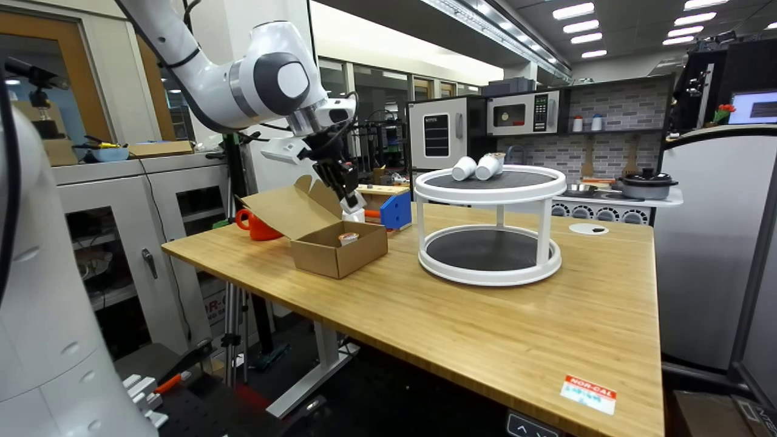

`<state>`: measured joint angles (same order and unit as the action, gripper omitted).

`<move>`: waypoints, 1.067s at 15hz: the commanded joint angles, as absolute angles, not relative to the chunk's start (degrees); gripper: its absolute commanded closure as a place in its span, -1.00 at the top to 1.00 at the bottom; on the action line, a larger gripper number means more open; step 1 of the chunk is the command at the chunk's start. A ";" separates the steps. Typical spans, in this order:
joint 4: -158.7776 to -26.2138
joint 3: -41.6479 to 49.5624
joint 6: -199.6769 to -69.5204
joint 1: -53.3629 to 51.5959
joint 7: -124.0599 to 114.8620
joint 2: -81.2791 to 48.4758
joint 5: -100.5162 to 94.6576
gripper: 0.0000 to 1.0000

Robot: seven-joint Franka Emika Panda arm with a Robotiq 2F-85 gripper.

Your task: Take two cans from the stand, put them in the box then put one back on the stand

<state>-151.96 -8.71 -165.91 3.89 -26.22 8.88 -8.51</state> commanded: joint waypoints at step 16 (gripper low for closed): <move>-151.50 -8.41 -157.83 0.47 -24.27 6.71 -5.80 -0.86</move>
